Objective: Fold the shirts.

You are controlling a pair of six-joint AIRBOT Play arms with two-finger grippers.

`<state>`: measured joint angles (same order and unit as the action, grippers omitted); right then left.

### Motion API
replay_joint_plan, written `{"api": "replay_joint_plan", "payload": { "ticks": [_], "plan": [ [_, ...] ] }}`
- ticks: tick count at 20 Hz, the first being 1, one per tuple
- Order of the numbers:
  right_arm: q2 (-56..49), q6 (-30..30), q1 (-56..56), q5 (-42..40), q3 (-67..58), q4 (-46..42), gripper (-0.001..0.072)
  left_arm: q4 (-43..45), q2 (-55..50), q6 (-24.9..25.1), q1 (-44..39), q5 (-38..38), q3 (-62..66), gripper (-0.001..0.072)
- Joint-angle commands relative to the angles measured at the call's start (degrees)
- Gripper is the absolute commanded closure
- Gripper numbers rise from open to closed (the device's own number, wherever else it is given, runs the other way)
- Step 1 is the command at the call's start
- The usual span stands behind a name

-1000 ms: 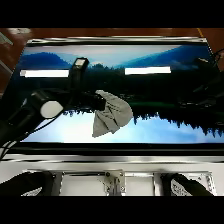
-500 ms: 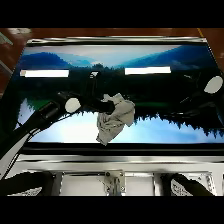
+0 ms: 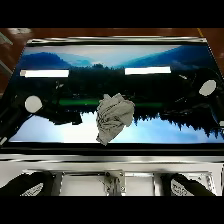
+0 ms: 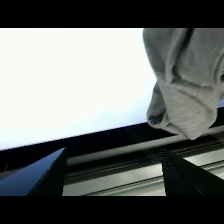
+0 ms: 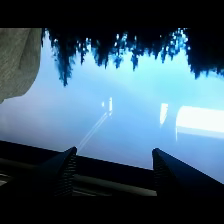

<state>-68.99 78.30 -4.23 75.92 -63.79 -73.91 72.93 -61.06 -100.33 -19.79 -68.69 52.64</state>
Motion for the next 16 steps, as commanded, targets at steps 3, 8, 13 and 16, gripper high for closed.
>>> {"api": "replay_joint_plan", "payload": {
  "ticks": [3,8,13,16],
  "plan": [
    [-1.18,-0.61,0.04,-2.67,0.07,5.11,0.0122,-16.17,3.67,-2.1,1.55,17.84,-19.02,0.0033],
    [-7.37,-4.55,0.07,-2.23,0.07,18.91,0.0122,-26.75,-1.73,2.93,-0.79,28.33,-21.62,0.0033],
    [-12.24,-4.96,0.07,-1.77,0.07,22.71,0.0122,-32.89,-8.96,3.89,-8.79,36.72,-21.55,0.0032],
    [-14.8,-4.9,0.44,-1.14,0.07,23.08,0.0123,-36.63,-10.88,3.89,-12.24,42.05,-21.51,0.0033]
  ]
}}
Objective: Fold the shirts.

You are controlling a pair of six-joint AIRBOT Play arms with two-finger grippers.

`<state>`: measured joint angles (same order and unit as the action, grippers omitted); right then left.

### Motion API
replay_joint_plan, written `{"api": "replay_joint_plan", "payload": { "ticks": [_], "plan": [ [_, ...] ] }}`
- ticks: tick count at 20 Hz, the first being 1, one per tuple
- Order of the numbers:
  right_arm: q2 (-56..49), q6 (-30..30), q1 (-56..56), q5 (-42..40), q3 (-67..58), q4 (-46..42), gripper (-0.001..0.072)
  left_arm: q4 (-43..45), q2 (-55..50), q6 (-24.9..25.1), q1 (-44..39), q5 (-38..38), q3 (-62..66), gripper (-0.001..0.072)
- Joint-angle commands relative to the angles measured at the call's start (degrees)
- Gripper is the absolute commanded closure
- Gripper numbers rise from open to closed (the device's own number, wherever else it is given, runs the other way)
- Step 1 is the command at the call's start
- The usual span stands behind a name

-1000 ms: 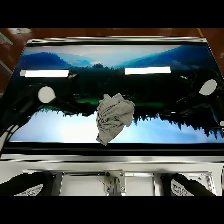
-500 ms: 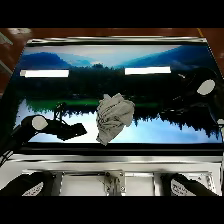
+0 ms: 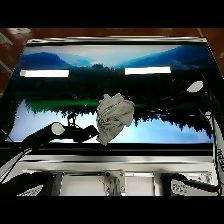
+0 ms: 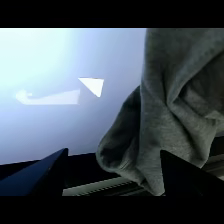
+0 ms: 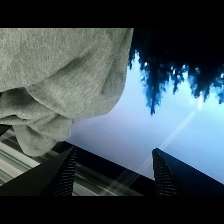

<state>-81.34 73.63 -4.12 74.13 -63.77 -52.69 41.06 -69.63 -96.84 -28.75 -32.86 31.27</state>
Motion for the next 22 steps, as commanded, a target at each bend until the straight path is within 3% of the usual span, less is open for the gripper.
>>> {"api": "replay_joint_plan", "payload": {
  "ticks": [1,5,7,8,13,14,19,20,22],
  "plan": [
    [-3.34,-0.22,1.14,0.63,0.04,1.84,0.0122,-5.29,-2.51,0.37,-3.78,6.91,0.13,0.0034],
    [-7.34,-0.24,6.51,-0.33,0.04,1.84,0.0122,-5.38,-2.75,0.37,-4.48,8.48,3.1,0.0057],
    [-8.7,-0.26,8.72,-0.72,0.04,1.84,0.0122,-5.4,-3.41,0.35,-4.5,8.24,4.44,0.021],
    [-8.96,-0.26,9.42,-0.96,0.04,1.84,0.0122,-5.99,-3.78,0.33,-4.48,8.22,4.59,0.0236],
    [-8.96,-0.22,9.46,-1.46,0.04,2.89,0.0122,-6.4,-5.18,0.35,-4.48,7.5,4.57,0.0638],
    [-8.96,-0.17,9.46,-1.53,0.04,2.89,0.0122,-6.4,-5.4,0.37,-4.48,7.13,4.57,0.0669],
    [-8.96,0.52,9.46,-2.36,0.04,2.54,0.012,-6.32,-5.25,8.07,-1.81,-1.31,4.57,0.067],
    [-8.98,0.57,9.46,-3.5,0.04,2.1,0.0032,-6.32,-5.25,9.57,-0.76,-3.34,4.57,0.067],
    [-9.9,2.4,9.46,-5.84,0.04,1.51,0.0024,-6.32,-5.25,11.34,1.25,-6.03,4.57,0.067]
  ]
}}
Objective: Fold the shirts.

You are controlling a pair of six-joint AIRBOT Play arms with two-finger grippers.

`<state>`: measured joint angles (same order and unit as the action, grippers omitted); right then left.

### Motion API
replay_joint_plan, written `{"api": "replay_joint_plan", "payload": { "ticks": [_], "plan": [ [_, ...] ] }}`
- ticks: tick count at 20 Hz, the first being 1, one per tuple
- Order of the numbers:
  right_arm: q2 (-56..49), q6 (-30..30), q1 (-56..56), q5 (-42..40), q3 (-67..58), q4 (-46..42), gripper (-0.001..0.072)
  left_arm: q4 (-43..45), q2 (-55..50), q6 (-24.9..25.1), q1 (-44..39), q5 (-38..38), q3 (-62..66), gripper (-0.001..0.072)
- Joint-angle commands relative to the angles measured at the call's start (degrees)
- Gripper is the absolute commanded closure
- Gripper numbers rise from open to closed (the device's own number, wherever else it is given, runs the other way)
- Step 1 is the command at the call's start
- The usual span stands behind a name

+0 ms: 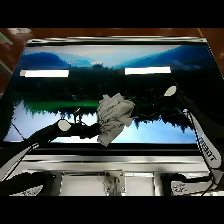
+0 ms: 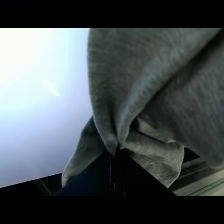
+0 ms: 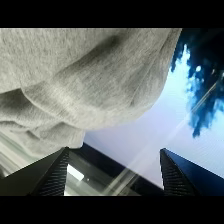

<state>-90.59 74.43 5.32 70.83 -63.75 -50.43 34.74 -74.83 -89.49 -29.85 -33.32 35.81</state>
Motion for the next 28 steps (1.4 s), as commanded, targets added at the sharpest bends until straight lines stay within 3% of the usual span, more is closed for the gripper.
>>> {"api": "replay_joint_plan", "payload": {
  "ticks": [1,8,10,12,13,19,22,25,28],
  "plan": [
    [-1.68,1.9,0.04,-2.8,0.02,-0.11,0.0024,-0.02,-0.02,4.5,3.04,-6.05,0.02,0.067],
    [-6.75,0.98,3.65,-8.24,0.0,8.76,0.0042,-0.07,1.44,5.29,3.52,-6.16,0.04,0.067],
    [-6.75,1.46,5.7,-10.01,0.0,9.31,0.0216,-0.04,1.92,6.58,3.52,-6.21,0.28,0.067],
    [-6.73,1.86,6.75,-10.38,0.0,9.53,0.0547,-0.04,2.01,6.6,3.52,-6.19,0.83,0.067],
    [-6.69,1.86,6.69,-10.19,0.0,9.64,0.0651,-0.02,2.08,7.34,3.52,-6.1,1.01,0.067],
    [-0.35,0.76,2.25,-9.57,0.0,2.62,0.0652,5.35,5.38,9.33,4.52,-5.35,1.01,0.0672],
    [8.35,-7.34,0.0,-8.02,0.0,1.57,0.0652,11.63,11.13,8.87,6.12,-5.84,2.8,0.0672],
    [19.17,-10.14,-0.26,-8.04,-0.63,-2.08,0.0652,21.29,18.78,5.4,6.73,-6.4,8.98,0.0672],
    [28.87,-7.58,-0.22,-6.97,-3.87,-9.81,0.0652,34.73,24.9,0.24,6.73,-11.13,18.6,0.0672]
  ]
}}
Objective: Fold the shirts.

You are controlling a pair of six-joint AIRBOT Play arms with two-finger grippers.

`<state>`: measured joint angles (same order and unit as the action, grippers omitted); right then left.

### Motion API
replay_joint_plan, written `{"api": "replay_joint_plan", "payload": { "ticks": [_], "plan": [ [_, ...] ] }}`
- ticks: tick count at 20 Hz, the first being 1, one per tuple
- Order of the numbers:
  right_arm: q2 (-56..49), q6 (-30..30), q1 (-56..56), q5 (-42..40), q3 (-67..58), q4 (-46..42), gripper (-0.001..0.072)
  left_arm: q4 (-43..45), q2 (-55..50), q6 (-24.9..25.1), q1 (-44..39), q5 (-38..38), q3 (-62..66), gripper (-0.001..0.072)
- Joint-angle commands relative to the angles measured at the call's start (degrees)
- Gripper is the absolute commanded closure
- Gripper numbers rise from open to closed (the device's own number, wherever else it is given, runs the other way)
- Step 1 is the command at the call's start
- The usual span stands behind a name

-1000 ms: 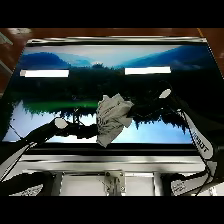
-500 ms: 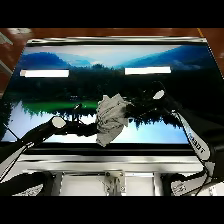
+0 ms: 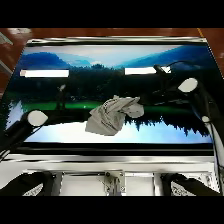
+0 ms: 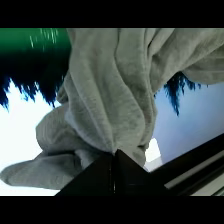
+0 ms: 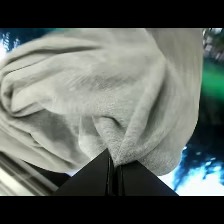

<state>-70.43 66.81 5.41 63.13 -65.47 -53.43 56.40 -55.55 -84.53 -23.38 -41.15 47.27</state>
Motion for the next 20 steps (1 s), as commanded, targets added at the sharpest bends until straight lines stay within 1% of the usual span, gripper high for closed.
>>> {"api": "replay_joint_plan", "payload": {
  "ticks": [1,3,7,10,13,14,16,18,20],
  "plan": [
    [11.37,0.68,-0.31,0.76,-3.52,-8.74,0.0652,17.18,7.04,-6.71,0.26,-5.29,10.84,0.0672],
    [16.02,1.77,-0.31,0.7,-6.95,-9.88,0.0652,21.99,9.31,-9.29,0.26,-7.28,18.53,0.0672],
    [21.46,4.0,-0.31,0.5,-14.08,-10.21,0.0652,22.05,10.29,-9.22,0.13,-5.86,32.96,0.0671],
    [23.87,6.93,-0.31,0.85,-18.73,-13.29,0.0652,22.18,10.34,-9.18,0.15,-7.23,39.39,0.0671],
    [27.02,10.32,-0.31,1.84,-20.9,-18.78,0.0652,23.39,10.8,-8.63,0.15,-11.5,42.51,0.0671],
    [28.24,11.78,-0.31,3.56,-21.31,-20.81,0.0652,23.41,11.41,-7.58,0.17,-11.63,43.17,0.0671],
    [30.45,12.7,-0.31,9.18,-22.36,-23.12,0.0652,25.24,12.63,-7.69,0.2,-11.63,44.98,0.0671],
    [32.33,13.53,-0.31,13.92,-22.62,-23.17,0.0652,25.75,13.6,-7.72,0.2,-11.63,45.97,0.0671],
    [33.05,16.2,-0.31,17.9,-22.62,-21.66,0.0652,26.36,13.86,-7.67,0.2,-12.2,45.94,0.0671]
  ]
}}
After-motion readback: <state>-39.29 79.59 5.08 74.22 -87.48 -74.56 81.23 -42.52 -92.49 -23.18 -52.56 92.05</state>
